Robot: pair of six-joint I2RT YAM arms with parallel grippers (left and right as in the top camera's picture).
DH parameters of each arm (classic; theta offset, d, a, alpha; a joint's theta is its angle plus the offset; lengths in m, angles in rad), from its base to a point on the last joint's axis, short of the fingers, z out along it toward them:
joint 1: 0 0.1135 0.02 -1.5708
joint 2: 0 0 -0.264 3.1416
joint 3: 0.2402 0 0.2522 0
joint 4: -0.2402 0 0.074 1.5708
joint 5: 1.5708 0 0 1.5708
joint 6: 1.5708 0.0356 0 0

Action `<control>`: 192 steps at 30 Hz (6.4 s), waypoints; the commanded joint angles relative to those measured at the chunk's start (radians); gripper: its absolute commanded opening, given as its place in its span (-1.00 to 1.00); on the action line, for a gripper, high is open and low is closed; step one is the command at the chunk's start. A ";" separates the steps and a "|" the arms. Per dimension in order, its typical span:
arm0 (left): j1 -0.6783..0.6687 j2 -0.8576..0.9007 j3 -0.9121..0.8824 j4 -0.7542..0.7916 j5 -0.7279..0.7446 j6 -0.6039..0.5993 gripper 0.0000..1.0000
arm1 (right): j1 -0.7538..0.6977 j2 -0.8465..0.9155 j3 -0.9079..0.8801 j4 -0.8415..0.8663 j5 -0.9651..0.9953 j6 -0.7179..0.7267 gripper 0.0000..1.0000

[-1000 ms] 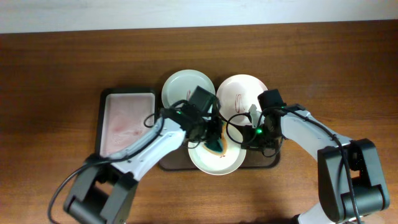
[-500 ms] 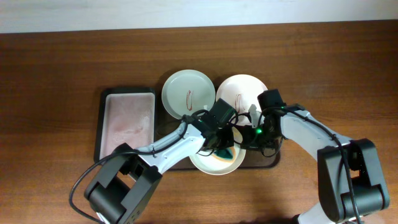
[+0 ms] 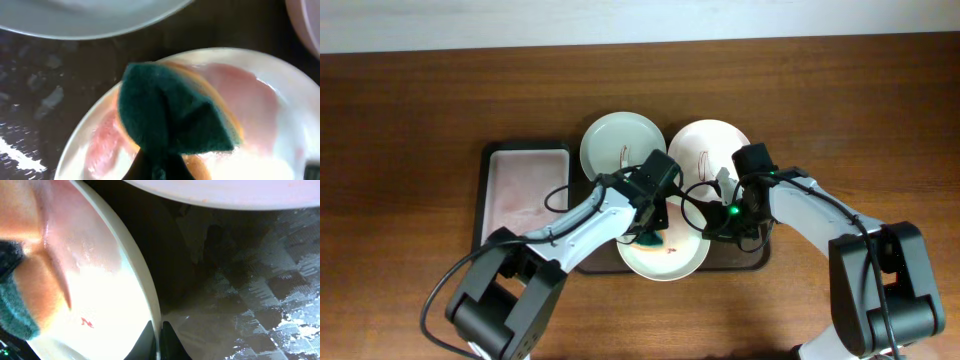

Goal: Clean dirty plates on tray and stack at the side

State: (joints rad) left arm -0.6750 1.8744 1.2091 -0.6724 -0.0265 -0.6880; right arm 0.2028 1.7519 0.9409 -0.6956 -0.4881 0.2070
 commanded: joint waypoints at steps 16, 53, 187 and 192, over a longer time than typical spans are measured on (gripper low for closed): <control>-0.039 -0.047 0.013 0.074 0.172 0.008 -1.00 | 0.000 0.006 0.013 0.008 0.029 -0.003 -0.44; -0.066 -0.089 0.017 -0.071 -0.217 -0.063 -1.00 | 0.000 0.007 0.013 0.048 0.122 0.015 -0.51; 0.698 -0.153 0.007 -0.140 0.116 0.646 0.64 | -0.443 -0.199 0.346 -0.188 0.155 -0.080 0.33; 0.697 -0.152 0.003 -0.156 0.116 0.646 0.78 | -0.198 -0.182 0.349 -0.139 0.143 -0.075 0.48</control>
State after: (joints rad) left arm 0.0193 1.7294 1.2041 -0.8207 0.0929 -0.0273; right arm -0.1173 1.5570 1.2774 -0.8562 -0.3058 0.1528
